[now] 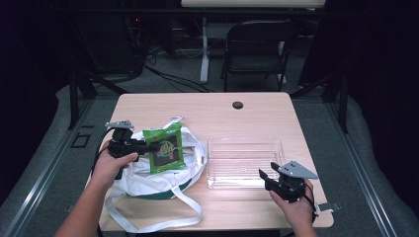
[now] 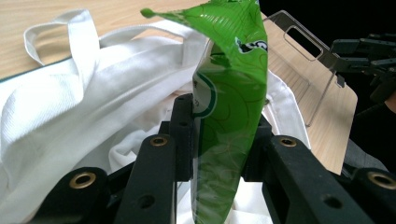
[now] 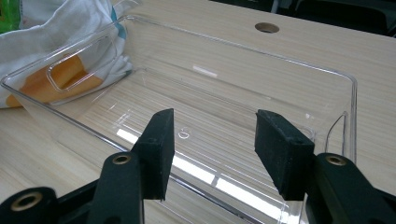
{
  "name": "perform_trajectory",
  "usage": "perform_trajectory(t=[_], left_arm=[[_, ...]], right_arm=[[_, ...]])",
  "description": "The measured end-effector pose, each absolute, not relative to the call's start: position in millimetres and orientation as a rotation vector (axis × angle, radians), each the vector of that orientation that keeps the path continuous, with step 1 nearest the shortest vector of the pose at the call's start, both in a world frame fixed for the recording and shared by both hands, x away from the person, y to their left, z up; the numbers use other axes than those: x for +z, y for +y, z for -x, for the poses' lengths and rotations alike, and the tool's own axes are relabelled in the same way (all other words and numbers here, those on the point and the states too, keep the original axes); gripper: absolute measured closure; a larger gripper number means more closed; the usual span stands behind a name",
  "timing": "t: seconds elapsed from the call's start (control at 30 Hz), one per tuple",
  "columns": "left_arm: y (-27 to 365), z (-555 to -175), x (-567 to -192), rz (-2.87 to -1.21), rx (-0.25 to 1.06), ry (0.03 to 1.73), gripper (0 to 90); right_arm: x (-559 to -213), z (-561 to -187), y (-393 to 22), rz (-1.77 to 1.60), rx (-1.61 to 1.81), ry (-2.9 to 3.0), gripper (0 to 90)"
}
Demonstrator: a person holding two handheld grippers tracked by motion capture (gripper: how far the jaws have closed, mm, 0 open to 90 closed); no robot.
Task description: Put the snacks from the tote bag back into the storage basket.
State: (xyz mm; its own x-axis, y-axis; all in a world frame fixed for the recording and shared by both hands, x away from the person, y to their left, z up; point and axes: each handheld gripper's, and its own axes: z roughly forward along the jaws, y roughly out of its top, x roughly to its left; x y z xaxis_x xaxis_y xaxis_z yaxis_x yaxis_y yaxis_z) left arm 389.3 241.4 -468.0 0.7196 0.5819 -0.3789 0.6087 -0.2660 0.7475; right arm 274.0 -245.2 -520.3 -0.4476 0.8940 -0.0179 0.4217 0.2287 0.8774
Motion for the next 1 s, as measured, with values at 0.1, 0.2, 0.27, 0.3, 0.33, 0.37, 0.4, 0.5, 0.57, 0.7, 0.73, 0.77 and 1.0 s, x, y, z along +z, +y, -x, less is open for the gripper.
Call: perform_trajectory(t=[0.1,0.2,0.27,0.3,0.33,0.37,0.4,0.5,0.57,0.7,0.73,0.77,1.0], left_arm=[[240.4,-389.2,-466.3,-1.942,-0.027,0.911,72.4],[238.3,-389.4,-462.9,-1.943,-0.020,0.900,72.4],[237.4,-389.7,-461.6,-1.943,-0.014,0.894,72.4],[236.9,-389.7,-460.9,-1.944,-0.013,0.894,72.4],[236.9,-389.7,-460.9,-1.944,-0.013,0.894,72.4],[236.0,-390.0,-459.7,-1.941,-0.007,0.890,72.4],[236.0,-390.0,-459.7,-1.941,-0.007,0.890,72.4],[234.3,-390.5,-457.2,-1.937,-0.002,0.882,72.4],[233.7,-390.5,-456.7,-1.936,-0.003,0.881,72.4],[231.0,-391.1,-454.6,-1.940,0.000,0.878,72.4],[230.5,-391.4,-454.5,-1.940,0.001,0.874,72.4],[230.5,-391.4,-454.5,-1.940,0.001,0.874,72.4],[226.6,-392.4,-451.7,-1.943,-0.001,0.866,72.5]], right_arm=[[-520.3,-274.0,-245.2,-1.202,1.157,1.973,47.9],[-520.3,-273.7,-245.0,-1.196,1.151,1.974,48.0],[-520.3,-273.7,-244.9,-1.195,1.150,1.975,47.9],[-520.4,-273.8,-244.9,-1.193,1.152,1.976,47.9],[-520.5,-273.9,-244.9,-1.193,1.151,1.976,47.9],[-520.6,-273.9,-244.9,-1.192,1.150,1.976,47.9],[-520.6,-273.9,-244.9,-1.192,1.150,1.976,47.9],[-520.5,-273.6,-244.8,-1.184,1.149,1.975,47.9],[-520.5,-273.6,-244.8,-1.184,1.149,1.976,47.9],[-520.7,-273.8,-244.7,-1.180,1.150,1.975,47.9],[-520.7,-273.8,-244.7,-1.180,1.150,1.975,47.9],[-520.7,-273.8,-244.7,-1.180,1.150,1.975,47.9],[-520.8,-273.6,-244.5,-1.178,1.154,1.972,47.9]])
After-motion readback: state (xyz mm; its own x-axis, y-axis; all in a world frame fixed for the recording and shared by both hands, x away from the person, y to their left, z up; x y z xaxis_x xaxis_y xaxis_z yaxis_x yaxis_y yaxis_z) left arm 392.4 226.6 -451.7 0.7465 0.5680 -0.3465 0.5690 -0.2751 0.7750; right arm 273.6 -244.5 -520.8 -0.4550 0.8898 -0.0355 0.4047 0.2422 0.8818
